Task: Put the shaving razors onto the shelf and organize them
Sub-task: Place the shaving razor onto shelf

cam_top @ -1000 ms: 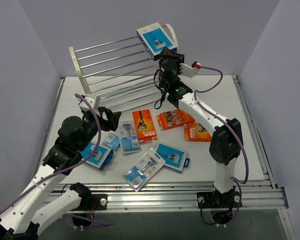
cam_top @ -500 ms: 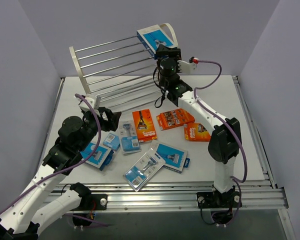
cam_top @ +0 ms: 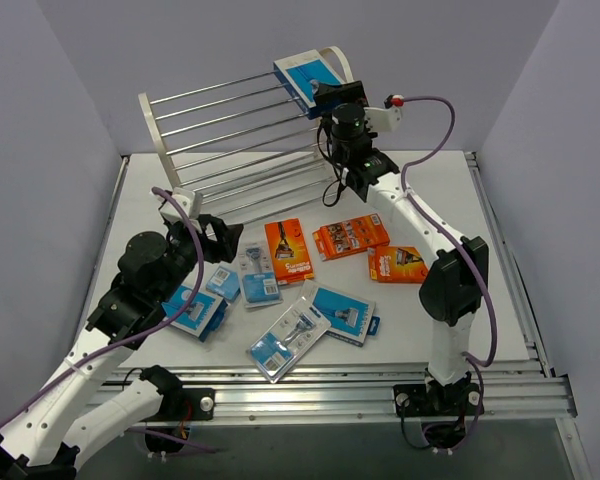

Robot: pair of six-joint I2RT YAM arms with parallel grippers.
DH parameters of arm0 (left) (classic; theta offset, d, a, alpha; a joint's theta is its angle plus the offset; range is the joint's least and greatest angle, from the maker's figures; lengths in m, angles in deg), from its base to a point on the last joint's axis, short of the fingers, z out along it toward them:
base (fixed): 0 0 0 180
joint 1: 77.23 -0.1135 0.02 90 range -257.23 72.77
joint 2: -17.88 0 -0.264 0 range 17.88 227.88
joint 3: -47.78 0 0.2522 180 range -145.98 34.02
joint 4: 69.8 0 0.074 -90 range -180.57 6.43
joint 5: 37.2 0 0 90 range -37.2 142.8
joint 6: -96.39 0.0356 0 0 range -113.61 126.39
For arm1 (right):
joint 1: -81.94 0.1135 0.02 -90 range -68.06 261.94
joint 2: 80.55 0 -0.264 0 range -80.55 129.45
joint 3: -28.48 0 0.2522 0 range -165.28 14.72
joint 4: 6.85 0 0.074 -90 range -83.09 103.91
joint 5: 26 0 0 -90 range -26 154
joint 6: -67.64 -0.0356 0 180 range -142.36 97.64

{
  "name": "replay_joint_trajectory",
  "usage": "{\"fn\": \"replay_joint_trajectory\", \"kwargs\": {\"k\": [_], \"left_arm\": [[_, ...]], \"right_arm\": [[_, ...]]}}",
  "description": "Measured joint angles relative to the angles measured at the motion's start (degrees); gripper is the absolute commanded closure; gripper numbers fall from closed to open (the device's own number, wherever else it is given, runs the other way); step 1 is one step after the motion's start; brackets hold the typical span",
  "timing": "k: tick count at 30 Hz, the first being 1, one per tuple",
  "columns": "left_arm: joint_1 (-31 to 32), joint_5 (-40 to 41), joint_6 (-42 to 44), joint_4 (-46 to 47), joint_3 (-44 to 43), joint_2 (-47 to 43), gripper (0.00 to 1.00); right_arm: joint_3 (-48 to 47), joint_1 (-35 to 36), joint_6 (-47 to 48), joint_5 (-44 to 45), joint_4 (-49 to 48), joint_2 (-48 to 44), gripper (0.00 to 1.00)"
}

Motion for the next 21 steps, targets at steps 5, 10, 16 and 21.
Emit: {"fn": "replay_joint_trajectory", "kwargs": {"k": [5, 10, 16, 21], "left_arm": [[0.00, -0.02, 0.00, -0.13, 0.00, 0.83, 0.20], [0.00, -0.20, 0.07, -1.14, 0.00, 1.49, 0.20], [0.00, -1.66, 0.33, -1.70, -0.07, 2.56, 0.20], [0.00, -2.43, 0.42, -2.29, -0.07, 3.41, 0.20]], "right_arm": [[0.00, -1.29, 0.79, -2.34, 2.56, -0.11, 0.14], [0.46, -2.05, 1.49, -4.50, 2.95, -1.22, 0.14], [0.46, -2.86, 2.75, -7.32, 2.86, -3.28, 0.14], [0.92, -3.30, 3.15, -9.33, 2.84, -4.57, 0.16]]}}
